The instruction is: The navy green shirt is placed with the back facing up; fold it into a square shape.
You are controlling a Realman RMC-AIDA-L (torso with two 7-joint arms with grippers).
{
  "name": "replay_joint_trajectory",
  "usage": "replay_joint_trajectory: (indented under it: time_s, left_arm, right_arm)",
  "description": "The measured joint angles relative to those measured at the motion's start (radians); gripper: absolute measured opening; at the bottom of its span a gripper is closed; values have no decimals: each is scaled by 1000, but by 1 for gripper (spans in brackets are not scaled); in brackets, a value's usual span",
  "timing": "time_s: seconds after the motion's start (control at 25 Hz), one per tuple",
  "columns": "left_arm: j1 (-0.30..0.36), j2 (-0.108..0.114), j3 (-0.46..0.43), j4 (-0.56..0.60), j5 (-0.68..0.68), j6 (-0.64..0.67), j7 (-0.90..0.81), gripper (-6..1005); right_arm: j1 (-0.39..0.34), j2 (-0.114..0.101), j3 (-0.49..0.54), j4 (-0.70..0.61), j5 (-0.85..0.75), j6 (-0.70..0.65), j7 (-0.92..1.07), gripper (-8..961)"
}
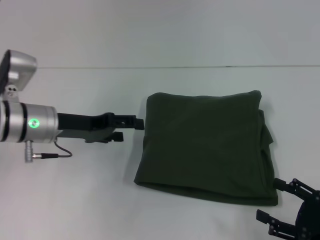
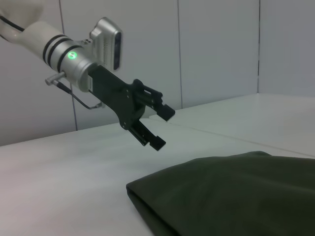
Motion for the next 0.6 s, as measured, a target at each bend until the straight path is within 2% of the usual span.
replay_joint_trajectory:
  time_s: [0.32, 0.6]
  left_arm:
    - [-15, -10, 34, -45, 1, -41, -5, 839]
    - [-23, -35, 64, -52, 1, -97, -3, 827]
  right_arm:
    - [-1, -1, 0, 0, -1, -4, -1, 900]
    - [-2, -1, 0, -8, -2, -17, 5, 900]
